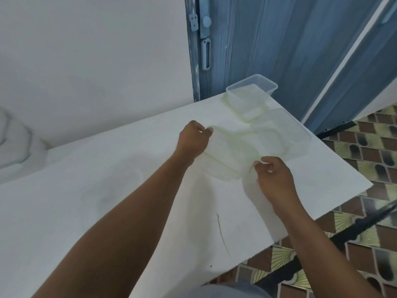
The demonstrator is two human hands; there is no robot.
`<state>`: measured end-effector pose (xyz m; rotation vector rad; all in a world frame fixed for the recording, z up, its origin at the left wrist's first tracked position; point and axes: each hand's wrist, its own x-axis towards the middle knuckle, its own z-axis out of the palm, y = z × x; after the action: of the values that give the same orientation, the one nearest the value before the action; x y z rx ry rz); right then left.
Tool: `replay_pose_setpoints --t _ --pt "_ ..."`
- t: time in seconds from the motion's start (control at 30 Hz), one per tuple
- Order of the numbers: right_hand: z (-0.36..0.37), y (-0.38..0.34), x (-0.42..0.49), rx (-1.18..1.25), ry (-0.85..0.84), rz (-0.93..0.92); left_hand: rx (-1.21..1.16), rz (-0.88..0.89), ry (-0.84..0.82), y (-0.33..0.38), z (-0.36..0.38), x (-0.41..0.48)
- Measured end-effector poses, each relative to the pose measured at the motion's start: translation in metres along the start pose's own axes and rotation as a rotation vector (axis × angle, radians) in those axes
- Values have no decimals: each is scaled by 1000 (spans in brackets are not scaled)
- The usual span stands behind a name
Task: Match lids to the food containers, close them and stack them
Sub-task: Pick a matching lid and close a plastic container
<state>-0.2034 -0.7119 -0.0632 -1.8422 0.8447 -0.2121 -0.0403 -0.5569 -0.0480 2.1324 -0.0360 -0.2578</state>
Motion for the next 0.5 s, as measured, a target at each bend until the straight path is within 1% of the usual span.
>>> replay_pose_setpoints --t 0.1,0.17,0.23,0.3,0.4,0.5 --pt "17 -20 -2 342 -19 110 -74 -2 34 -1 -28 -8" --pt "34 -39 -4 468 -54 116 -113 5 61 -2 -49 -15" --pt "53 -58 -5 523 -67 80 -142 -6 129 -4 -74 -23" --pt "74 -77 -9 476 -80 18 -123 -4 214 -10 -106 -34" --pt "104 -96 -18 344 -102 -128 -14 20 337 -23 -150 -56" --pt "131 -108 -35 213 -155 -231 77 -15 435 -42 -181 -78"
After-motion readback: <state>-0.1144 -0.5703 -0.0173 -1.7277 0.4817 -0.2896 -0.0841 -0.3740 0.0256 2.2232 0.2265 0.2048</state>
